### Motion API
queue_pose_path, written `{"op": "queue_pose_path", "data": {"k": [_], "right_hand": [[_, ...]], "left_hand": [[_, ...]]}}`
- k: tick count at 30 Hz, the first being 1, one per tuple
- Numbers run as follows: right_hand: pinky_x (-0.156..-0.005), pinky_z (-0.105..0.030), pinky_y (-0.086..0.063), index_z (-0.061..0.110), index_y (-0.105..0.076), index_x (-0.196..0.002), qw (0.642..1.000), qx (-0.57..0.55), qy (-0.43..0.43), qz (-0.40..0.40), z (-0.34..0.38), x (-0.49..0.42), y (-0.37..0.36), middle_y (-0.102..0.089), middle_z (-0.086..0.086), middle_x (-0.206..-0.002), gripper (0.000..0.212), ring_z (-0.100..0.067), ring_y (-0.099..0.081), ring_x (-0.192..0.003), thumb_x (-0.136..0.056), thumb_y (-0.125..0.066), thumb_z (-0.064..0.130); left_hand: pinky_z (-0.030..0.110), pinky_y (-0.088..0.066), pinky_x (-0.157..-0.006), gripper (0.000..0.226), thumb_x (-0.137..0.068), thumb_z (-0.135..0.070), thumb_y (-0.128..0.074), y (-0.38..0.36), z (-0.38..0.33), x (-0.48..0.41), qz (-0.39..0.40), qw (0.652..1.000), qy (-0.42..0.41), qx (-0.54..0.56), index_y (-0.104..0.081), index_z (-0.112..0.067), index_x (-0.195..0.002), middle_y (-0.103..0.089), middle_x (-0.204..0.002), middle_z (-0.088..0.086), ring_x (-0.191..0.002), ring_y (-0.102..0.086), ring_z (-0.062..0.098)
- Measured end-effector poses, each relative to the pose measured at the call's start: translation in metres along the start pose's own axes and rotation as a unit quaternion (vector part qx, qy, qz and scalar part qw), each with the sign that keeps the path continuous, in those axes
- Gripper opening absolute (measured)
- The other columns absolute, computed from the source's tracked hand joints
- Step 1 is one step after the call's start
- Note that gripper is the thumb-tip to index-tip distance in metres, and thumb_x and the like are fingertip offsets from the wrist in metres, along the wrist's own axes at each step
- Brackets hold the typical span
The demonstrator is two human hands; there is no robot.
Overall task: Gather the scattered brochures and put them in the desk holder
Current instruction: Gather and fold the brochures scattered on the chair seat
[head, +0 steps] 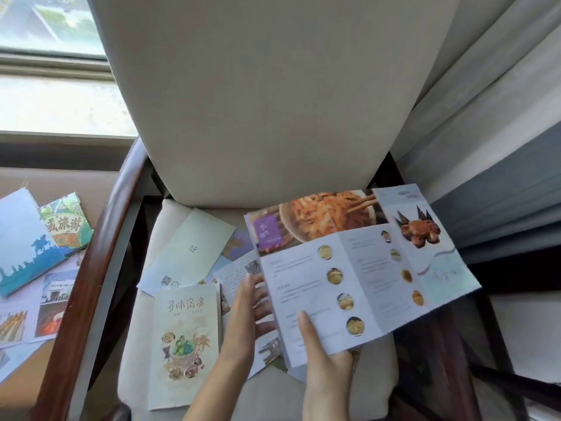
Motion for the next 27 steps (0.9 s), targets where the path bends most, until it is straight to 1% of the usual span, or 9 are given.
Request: {"op": "queue_pose_path", "data": {"k": [2, 4, 6, 9, 12, 16, 19, 24, 27], "right_hand": [[-0.082, -0.027, -0.051, 0.031, -0.07, -0.086, 0.999, 0.032, 0.008, -0.003, -0.015, 0.003, -0.005, -0.071, 0.014, -0.105, 0.032, 0.003, -0.066, -0.093, -0.069, -0.081, 0.006], [-0.085, -0.031, -0.052, 0.029, -0.07, -0.094, 1.0, 0.026, -0.002, 0.008, -0.021, 0.007, -0.005, -0.073, 0.011, -0.103, 0.036, -0.005, -0.069, -0.097, -0.066, -0.083, 0.011], [-0.087, -0.037, -0.053, 0.029, -0.068, -0.111, 0.999, -0.022, -0.033, 0.006, -0.015, 0.006, 0.003, -0.074, 0.008, -0.109, 0.051, -0.013, -0.069, -0.102, -0.062, -0.082, 0.025], [-0.085, -0.041, -0.052, 0.025, -0.06, -0.126, 0.987, -0.142, -0.058, -0.045, 0.008, -0.017, 0.036, -0.07, 0.001, -0.118, 0.057, -0.021, -0.067, -0.108, -0.071, -0.07, 0.039], [-0.082, -0.038, -0.059, 0.029, -0.061, -0.123, 0.977, -0.202, -0.051, -0.048, 0.04, -0.04, 0.067, -0.068, 0.0, -0.123, 0.047, -0.016, -0.068, -0.106, -0.08, -0.061, 0.046], [-0.078, -0.037, -0.06, 0.027, -0.063, -0.121, 0.985, -0.156, 0.019, -0.076, 0.066, -0.054, 0.082, -0.069, 0.0, -0.12, 0.031, -0.018, -0.068, -0.106, -0.09, -0.061, 0.025], [-0.065, -0.028, -0.059, 0.024, -0.068, -0.109, 0.989, -0.117, 0.02, -0.086, 0.069, -0.047, 0.078, -0.073, 0.005, -0.111, 0.024, -0.014, -0.071, -0.099, -0.089, -0.062, 0.012], [-0.065, -0.038, -0.061, 0.011, -0.07, -0.103, 0.997, -0.06, -0.03, -0.034, 0.05, -0.011, 0.051, -0.077, -0.005, -0.095, 0.027, -0.022, -0.073, -0.084, -0.081, -0.064, -0.003], [-0.052, -0.022, -0.054, 0.005, -0.072, -0.092, 0.997, 0.039, -0.062, -0.022, 0.023, 0.008, 0.033, -0.077, -0.006, -0.076, 0.02, -0.011, -0.067, -0.057, -0.076, -0.071, -0.007]], "left_hand": [[0.026, -0.055, -0.067, 0.037, -0.086, -0.057, -0.053, -0.003, 0.003, 0.001, 0.019, 1.0, -0.002, -0.021, -0.064, -0.029, -0.109, -0.074, -0.105, -0.004, -0.094, -0.072, 0.013], [0.026, -0.053, -0.079, 0.018, -0.09, -0.031, -0.062, -0.002, 0.006, 0.0, 0.001, 0.997, -0.038, -0.069, -0.063, -0.031, -0.108, -0.073, -0.109, -0.007, -0.103, -0.068, 0.01], [0.028, -0.054, -0.083, 0.022, -0.092, -0.013, -0.06, 0.003, 0.011, -0.002, -0.014, 0.996, -0.039, -0.081, -0.061, -0.029, -0.107, -0.072, -0.11, -0.005, -0.102, -0.068, 0.009], [0.036, -0.055, -0.086, 0.026, -0.093, -0.015, -0.057, 0.014, 0.012, -0.005, -0.014, 0.996, -0.024, -0.089, -0.059, -0.031, -0.114, -0.071, -0.11, -0.01, -0.101, -0.068, 0.01], [0.023, -0.058, -0.074, 0.028, -0.094, -0.017, -0.056, 0.025, 0.013, -0.01, -0.001, 0.994, -0.027, -0.105, -0.057, -0.035, -0.116, -0.07, -0.109, -0.016, -0.097, -0.069, 0.005], [0.017, -0.055, -0.066, 0.026, -0.095, -0.017, -0.055, 0.025, 0.013, -0.011, 0.004, 0.993, -0.016, -0.12, -0.056, -0.037, -0.111, -0.071, -0.103, -0.021, -0.092, -0.069, 0.002], [0.026, -0.056, -0.075, 0.026, -0.095, -0.018, -0.054, 0.023, 0.017, -0.011, -0.009, 0.992, -0.009, -0.122, -0.055, -0.038, -0.111, -0.071, -0.105, -0.016, -0.091, -0.07, 0.005], [0.04, -0.05, -0.094, 0.029, -0.097, -0.014, -0.051, 0.013, 0.023, -0.011, -0.02, 0.994, -0.004, -0.109, -0.056, -0.037, -0.113, -0.069, -0.111, -0.013, -0.105, -0.066, 0.013], [0.044, -0.046, -0.099, 0.028, -0.098, -0.017, -0.046, 0.007, 0.023, -0.009, -0.045, 0.997, 0.007, -0.065, -0.061, -0.039, -0.108, -0.069, -0.113, -0.013, -0.112, -0.062, 0.016]]}}
Point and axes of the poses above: each hand's wrist, its own x-axis away from the middle knuckle, its own y-axis out of the back of the hand, z = x × y, the point moved 2 cm from there along -x, towards the middle knuckle
